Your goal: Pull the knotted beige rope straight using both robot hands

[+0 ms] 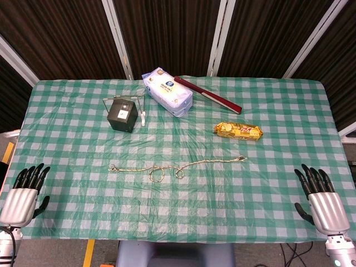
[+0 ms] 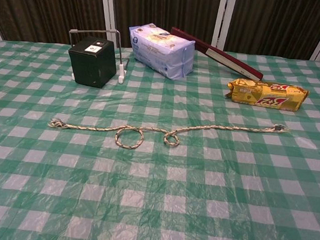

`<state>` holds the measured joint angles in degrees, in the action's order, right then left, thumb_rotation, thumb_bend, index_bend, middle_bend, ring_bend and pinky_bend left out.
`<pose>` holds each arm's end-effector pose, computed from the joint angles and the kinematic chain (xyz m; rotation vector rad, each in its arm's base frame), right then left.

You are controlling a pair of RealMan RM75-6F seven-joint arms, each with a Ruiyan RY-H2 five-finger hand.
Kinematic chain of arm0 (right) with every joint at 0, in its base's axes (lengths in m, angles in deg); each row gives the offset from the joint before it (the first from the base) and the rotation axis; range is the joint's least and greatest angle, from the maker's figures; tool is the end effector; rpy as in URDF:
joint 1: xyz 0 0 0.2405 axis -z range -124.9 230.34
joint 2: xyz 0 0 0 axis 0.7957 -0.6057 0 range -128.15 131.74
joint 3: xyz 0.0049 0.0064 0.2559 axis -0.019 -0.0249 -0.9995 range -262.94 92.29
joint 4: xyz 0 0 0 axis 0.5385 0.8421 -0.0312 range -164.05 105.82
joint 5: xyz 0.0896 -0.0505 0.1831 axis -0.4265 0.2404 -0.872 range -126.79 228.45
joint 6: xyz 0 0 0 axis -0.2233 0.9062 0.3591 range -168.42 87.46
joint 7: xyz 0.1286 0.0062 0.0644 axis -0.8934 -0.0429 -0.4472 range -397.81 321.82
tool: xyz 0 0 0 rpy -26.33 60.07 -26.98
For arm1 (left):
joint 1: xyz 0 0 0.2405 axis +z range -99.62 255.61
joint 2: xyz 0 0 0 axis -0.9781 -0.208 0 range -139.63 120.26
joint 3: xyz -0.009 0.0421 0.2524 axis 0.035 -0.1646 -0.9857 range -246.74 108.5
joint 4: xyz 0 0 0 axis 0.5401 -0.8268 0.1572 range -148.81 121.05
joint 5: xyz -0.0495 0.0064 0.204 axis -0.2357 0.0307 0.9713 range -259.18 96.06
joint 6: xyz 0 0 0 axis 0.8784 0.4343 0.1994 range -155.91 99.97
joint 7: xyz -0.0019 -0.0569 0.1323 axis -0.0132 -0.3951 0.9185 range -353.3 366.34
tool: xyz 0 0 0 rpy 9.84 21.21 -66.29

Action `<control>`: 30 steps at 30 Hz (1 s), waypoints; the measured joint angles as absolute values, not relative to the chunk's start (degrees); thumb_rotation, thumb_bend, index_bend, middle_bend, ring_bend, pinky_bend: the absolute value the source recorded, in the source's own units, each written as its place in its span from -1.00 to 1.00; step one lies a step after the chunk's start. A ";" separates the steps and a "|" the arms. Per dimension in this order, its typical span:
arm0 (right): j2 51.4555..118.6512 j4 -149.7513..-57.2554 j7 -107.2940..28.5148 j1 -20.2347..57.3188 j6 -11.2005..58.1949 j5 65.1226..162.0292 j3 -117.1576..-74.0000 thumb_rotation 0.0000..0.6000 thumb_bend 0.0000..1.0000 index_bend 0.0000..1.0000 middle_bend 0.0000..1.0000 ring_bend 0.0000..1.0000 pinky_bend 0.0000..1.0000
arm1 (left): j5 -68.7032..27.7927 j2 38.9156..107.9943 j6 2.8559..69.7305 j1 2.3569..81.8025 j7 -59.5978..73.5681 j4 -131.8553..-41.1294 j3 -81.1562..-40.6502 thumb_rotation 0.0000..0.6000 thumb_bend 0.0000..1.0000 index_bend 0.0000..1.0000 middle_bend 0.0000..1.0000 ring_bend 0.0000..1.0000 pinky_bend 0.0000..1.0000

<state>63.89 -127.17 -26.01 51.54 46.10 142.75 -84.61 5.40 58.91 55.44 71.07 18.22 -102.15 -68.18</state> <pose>-0.2939 -0.1470 0.1516 1.5054 -0.8113 0.7860 -0.3134 0.1857 0.1308 -1.5158 -0.7606 -0.7558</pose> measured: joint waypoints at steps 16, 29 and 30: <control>64.08 -127.15 -25.76 51.53 45.81 143.71 -84.24 1.00 -0.27 -1.00 -1.00 -1.00 -1.00 | 7.56 65.57 41.19 61.47 10.32 -94.51 -68.06 1.00 -0.14 -1.00 -1.00 -1.00 -0.87; 64.50 -127.25 -24.95 50.99 44.33 141.88 -84.78 1.00 -0.27 -1.00 -1.00 -1.00 -1.00 | 6.28 78.56 37.95 54.77 7.13 -81.61 -64.97 1.00 -0.12 -0.33 -1.00 -1.00 -0.82; 64.50 -127.26 -24.96 50.98 44.33 141.81 -84.81 1.00 -0.27 -1.00 -1.00 -1.00 -1.00 | 6.25 79.40 37.92 54.46 6.98 -80.68 -64.88 1.00 -0.12 -0.30 -1.00 -1.00 -0.82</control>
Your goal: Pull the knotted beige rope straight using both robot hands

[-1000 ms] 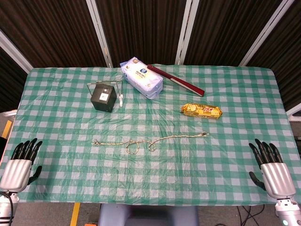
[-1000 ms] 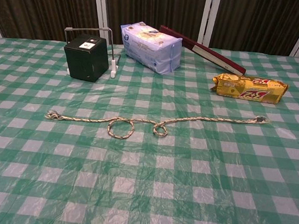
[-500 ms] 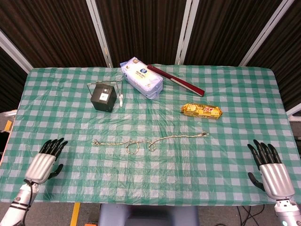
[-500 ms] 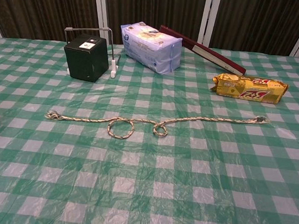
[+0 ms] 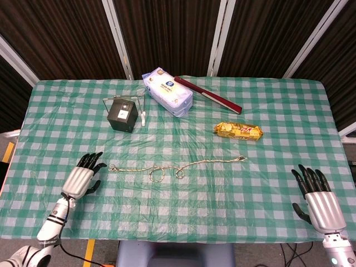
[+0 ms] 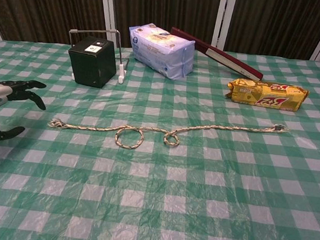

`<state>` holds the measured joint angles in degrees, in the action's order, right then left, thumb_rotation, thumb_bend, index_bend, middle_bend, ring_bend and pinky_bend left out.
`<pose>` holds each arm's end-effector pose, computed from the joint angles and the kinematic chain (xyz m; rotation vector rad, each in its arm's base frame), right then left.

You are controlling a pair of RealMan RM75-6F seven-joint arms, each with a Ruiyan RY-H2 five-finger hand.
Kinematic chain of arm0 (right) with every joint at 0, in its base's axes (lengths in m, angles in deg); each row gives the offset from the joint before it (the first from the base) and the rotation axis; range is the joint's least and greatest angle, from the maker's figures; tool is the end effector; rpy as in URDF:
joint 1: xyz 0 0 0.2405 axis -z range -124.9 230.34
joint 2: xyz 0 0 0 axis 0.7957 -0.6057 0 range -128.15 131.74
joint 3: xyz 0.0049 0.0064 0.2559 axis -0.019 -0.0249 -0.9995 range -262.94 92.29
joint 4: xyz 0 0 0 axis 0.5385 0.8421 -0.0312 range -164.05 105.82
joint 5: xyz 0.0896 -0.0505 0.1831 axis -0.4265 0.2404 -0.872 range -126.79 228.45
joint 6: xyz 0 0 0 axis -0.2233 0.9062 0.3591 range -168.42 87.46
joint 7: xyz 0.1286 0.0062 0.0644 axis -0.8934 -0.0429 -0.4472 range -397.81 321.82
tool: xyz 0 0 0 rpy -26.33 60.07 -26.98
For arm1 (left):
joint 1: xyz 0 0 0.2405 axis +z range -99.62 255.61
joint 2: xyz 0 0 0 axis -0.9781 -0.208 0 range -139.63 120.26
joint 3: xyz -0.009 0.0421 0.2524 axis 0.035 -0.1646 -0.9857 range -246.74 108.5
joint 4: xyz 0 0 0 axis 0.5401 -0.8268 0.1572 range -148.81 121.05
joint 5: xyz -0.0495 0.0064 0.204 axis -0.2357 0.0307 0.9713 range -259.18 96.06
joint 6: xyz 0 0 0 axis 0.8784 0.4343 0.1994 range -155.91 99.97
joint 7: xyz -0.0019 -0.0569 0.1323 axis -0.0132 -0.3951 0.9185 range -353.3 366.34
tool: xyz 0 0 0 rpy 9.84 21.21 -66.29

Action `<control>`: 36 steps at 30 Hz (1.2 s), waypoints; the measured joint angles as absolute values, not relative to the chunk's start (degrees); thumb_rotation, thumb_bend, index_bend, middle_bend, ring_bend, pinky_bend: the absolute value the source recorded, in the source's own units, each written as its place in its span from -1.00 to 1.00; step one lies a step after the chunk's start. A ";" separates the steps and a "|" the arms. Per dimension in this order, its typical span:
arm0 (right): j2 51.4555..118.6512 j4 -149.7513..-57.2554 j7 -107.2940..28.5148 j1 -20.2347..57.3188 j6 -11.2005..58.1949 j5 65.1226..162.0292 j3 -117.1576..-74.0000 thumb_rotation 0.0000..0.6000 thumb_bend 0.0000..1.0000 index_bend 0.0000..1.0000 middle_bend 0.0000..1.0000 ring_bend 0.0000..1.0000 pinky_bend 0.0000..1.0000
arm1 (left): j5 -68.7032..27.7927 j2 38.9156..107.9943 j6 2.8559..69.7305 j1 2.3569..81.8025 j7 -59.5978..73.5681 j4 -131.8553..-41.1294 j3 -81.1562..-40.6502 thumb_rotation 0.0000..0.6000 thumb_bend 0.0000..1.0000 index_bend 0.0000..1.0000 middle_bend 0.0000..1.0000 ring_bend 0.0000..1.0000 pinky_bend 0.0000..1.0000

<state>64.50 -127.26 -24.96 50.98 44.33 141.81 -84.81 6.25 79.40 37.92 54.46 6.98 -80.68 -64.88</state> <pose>-0.2946 -0.1504 0.1453 1.5191 -0.8248 0.7643 -0.2799 0.2846 0.0117 -1.7628 -0.8774 -0.9010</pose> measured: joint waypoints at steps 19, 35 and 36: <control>63.88 -127.25 -25.79 50.86 43.86 139.83 -85.51 1.00 -0.27 -1.00 -1.00 -1.00 -1.00 | 4.53 90.76 37.23 49.50 6.39 -67.64 -63.31 1.00 -0.12 -0.16 -1.00 -1.00 -0.82; 63.65 -126.85 -25.91 50.85 43.62 137.88 -86.21 1.00 -0.27 -1.00 -1.00 -1.00 -1.00 | 4.11 94.73 35.31 47.00 4.80 -61.98 -64.01 1.00 -0.13 0.05 -1.00 -1.00 -0.82; 63.66 -126.83 -25.87 50.84 43.58 137.80 -86.23 1.00 -0.27 -1.00 -1.00 -1.00 -1.00 | 4.10 94.85 35.35 46.92 4.56 -61.77 -64.04 1.00 -0.13 0.08 -1.00 -1.00 -0.82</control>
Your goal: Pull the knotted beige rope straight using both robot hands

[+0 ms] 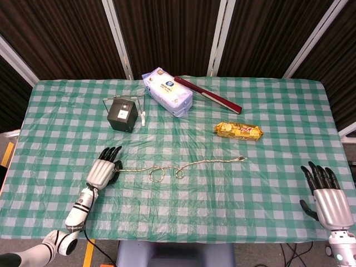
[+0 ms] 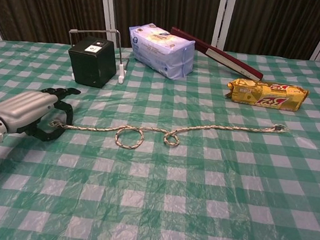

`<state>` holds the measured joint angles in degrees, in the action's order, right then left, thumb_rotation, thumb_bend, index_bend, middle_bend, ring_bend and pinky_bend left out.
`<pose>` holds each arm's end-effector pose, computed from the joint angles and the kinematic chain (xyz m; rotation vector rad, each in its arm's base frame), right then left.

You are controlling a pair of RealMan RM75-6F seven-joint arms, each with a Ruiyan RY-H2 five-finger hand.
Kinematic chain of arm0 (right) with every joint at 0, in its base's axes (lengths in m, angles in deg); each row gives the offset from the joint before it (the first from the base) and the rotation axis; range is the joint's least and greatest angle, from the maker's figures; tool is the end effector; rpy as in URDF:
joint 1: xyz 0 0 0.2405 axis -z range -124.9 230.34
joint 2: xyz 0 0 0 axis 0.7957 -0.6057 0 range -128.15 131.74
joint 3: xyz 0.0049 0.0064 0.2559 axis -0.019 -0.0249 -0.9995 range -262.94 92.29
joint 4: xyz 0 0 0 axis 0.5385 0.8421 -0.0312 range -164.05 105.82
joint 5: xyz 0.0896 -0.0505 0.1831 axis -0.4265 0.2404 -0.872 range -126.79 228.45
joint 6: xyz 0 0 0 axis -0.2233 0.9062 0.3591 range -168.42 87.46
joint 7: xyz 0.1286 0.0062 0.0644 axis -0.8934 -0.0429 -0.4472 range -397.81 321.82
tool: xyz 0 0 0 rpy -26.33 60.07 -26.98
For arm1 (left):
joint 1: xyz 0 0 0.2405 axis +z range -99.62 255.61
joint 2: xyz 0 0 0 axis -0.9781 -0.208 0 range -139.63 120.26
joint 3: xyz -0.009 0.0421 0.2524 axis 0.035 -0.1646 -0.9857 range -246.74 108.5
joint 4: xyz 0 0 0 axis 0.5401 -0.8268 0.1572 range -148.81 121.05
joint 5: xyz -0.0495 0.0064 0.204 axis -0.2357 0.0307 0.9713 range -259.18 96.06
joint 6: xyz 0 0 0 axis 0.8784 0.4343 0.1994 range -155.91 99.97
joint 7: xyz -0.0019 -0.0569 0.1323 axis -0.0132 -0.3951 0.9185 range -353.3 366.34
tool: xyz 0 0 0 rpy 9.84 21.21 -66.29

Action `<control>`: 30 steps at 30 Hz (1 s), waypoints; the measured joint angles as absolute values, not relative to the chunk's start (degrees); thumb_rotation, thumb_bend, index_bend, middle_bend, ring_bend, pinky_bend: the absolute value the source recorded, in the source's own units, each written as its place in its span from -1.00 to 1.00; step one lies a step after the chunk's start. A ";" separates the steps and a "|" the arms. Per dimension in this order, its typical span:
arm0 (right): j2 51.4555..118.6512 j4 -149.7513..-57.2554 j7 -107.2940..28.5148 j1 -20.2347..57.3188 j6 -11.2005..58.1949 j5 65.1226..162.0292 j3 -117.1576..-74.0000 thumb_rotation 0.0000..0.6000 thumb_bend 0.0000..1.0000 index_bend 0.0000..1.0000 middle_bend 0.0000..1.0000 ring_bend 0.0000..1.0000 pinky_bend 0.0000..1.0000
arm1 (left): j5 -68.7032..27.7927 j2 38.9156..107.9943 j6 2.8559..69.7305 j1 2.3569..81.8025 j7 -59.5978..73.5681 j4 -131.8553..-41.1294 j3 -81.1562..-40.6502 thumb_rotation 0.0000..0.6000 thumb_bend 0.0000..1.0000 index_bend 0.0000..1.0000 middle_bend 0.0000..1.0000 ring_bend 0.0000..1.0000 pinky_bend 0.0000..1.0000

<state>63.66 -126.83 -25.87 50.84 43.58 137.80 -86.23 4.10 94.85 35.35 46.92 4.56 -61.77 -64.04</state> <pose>-0.3053 -0.1566 0.1552 1.4602 -0.8444 0.7286 -0.2562 0.3241 -0.0509 -1.7855 -0.8358 -0.9146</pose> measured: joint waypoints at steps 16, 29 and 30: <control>64.65 -126.14 -25.12 49.91 42.48 138.05 -86.30 1.00 -0.27 -1.00 -1.00 -1.00 -1.00 | 4.71 94.49 38.60 46.93 3.42 -62.01 -64.82 1.00 -0.12 0.24 -0.97 -1.00 -0.81; 69.75 -122.75 -20.59 35.63 27.20 134.74 -93.15 1.00 -0.28 -0.32 -1.00 -1.00 -1.00 | 5.34 91.15 41.31 48.54 5.68 -68.02 -65.95 1.00 -0.12 0.26 -0.97 -1.00 -0.81; 70.73 -121.85 -19.57 34.03 25.40 133.59 -93.93 1.00 -0.28 -0.28 -1.00 -1.00 -1.00 | 5.34 91.01 41.44 48.62 5.74 -68.27 -65.98 1.00 -0.12 0.26 -0.97 -1.00 -0.81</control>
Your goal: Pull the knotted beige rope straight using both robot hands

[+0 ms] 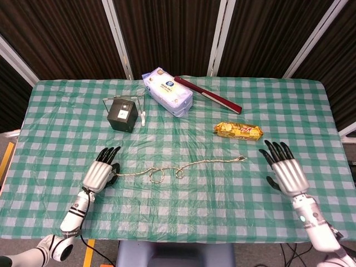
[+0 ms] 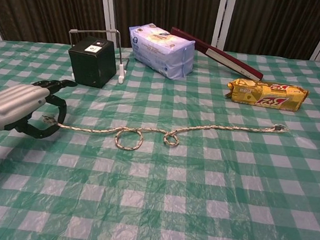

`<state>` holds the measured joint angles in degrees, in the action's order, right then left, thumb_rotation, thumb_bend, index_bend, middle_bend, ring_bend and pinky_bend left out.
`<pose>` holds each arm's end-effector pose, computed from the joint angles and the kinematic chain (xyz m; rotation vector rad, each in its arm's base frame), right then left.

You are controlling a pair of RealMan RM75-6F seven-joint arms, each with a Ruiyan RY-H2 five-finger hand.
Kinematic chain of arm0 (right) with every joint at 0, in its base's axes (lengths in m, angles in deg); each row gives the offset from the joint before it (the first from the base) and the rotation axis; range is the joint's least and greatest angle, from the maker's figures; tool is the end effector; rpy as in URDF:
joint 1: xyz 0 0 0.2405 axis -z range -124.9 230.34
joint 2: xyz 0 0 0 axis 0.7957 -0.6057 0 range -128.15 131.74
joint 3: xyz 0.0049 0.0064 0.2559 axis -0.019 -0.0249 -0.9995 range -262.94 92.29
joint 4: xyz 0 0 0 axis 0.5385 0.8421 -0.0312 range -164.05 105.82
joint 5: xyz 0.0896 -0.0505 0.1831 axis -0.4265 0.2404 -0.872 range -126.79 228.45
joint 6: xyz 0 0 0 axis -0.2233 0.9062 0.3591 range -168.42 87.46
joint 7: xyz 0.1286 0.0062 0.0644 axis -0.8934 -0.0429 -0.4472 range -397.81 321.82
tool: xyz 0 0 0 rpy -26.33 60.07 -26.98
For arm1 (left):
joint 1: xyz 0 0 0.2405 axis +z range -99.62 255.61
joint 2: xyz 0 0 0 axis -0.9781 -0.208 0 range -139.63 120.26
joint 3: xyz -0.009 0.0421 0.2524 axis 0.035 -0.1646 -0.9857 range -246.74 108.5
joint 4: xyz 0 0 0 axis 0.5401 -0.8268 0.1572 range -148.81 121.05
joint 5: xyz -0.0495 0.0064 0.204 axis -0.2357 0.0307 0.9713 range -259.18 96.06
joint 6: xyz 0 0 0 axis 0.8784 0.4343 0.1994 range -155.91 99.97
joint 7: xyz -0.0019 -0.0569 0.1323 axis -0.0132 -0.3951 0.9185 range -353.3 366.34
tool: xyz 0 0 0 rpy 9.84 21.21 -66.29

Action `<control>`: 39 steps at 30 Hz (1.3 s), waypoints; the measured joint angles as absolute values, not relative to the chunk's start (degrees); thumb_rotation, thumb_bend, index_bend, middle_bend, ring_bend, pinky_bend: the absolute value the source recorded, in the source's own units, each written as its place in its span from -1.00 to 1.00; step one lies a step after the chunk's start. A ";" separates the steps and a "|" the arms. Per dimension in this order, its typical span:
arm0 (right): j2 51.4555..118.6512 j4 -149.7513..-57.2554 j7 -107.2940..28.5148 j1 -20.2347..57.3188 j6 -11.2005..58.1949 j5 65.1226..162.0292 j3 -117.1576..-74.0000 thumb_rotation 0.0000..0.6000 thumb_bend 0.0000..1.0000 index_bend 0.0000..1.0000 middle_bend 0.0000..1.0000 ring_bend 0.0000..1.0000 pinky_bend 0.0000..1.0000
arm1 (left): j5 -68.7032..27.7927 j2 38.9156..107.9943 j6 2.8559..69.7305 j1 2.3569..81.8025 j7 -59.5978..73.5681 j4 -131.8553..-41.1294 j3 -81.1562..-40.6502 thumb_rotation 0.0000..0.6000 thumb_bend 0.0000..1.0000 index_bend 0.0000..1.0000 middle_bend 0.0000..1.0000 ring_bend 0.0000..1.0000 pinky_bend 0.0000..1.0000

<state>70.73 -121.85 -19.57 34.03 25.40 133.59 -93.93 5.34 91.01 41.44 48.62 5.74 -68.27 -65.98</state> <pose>-0.2594 -0.2664 0.1036 1.7103 -0.7322 0.7610 -0.2504 0.3083 -0.0328 -1.7742 -0.7909 -0.9960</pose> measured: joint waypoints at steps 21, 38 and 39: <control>91.89 -98.34 -6.28 18.41 12.36 120.90 -94.94 1.00 -0.28 0.11 -1.00 -1.00 -1.00 | 4.69 89.84 40.88 48.92 5.04 -68.48 -66.15 1.00 -0.13 0.26 -0.97 -1.00 -0.81; 96.50 -92.90 -5.15 15.56 11.63 119.17 -94.05 1.00 -0.08 0.27 -1.00 -1.00 -1.00 | 4.27 89.90 40.30 48.74 4.60 -67.67 -66.00 1.00 -0.13 0.26 -0.97 -1.00 -0.81; 96.65 -92.69 -5.07 15.44 11.66 119.10 -94.04 1.00 -0.07 0.28 -1.00 -1.00 -1.00 | 4.27 89.88 40.33 48.74 4.56 -67.63 -66.00 1.00 -0.13 0.26 -0.97 -1.00 -0.81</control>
